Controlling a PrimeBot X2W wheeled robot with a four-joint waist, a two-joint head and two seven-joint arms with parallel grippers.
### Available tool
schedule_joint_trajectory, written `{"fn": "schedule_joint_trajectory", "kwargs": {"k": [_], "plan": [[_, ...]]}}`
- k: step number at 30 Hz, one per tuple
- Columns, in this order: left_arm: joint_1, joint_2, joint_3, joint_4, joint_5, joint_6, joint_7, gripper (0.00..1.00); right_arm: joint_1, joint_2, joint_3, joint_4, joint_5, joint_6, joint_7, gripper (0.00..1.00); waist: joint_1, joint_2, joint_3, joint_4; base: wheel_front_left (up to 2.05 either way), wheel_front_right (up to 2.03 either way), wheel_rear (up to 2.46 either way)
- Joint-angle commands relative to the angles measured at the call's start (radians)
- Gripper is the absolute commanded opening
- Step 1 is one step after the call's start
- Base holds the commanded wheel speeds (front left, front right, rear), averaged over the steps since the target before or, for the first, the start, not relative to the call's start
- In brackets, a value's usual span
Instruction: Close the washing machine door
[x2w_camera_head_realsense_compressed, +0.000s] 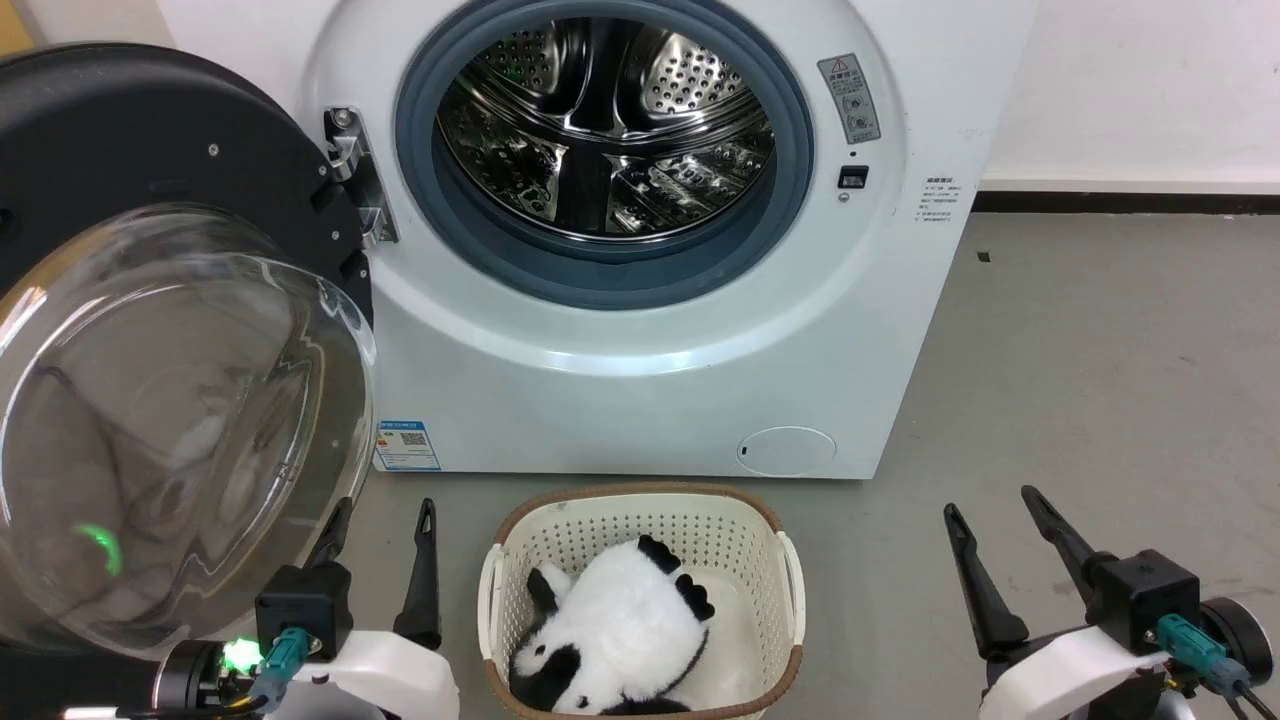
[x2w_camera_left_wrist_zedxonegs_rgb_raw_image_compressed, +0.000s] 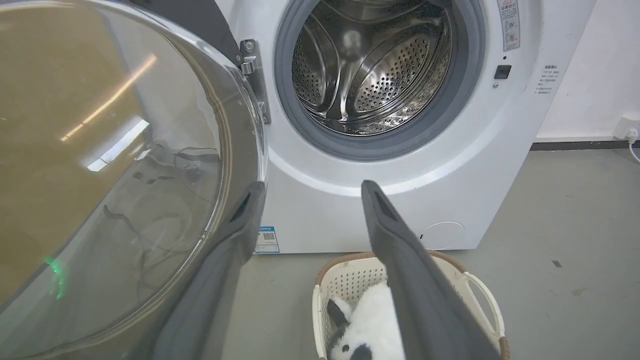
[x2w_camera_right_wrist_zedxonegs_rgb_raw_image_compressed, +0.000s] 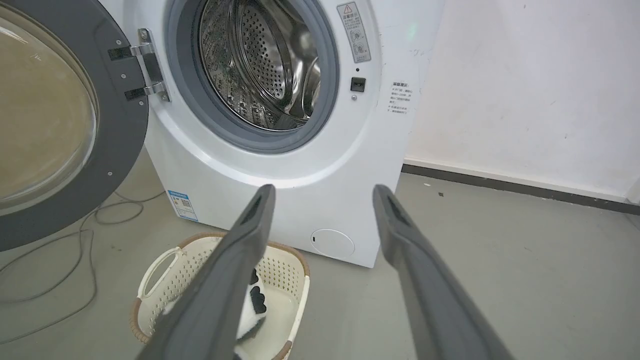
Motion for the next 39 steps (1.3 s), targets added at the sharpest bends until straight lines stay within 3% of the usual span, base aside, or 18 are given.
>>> {"fn": "schedule_joint_trajectory", "kwargs": {"k": [1,18,39], "plan": [[0.01,0.0,-0.001,-0.002,-0.01,0.005,-0.011,1.0,0.006,0.0,-0.003,0.002,0.01,0.0,-0.011,1.0,0.0,0.0,0.0,0.002,0.0,0.0,0.0],[0.025,0.0,-0.003,-0.004,-0.029,0.011,-0.047,1.0,0.016,0.001,-0.006,0.005,0.031,0.0,-0.046,1.0,0.0,0.0,-0.005,0.061,0.0,0.0,0.0],[0.05,0.0,-0.003,-0.015,-0.051,0.014,-0.091,1.0,0.028,0.001,0.015,0.008,0.048,0.0,-0.09,1.0,0.0,0.0,-0.018,0.191,0.0,0.0,0.0]]}}
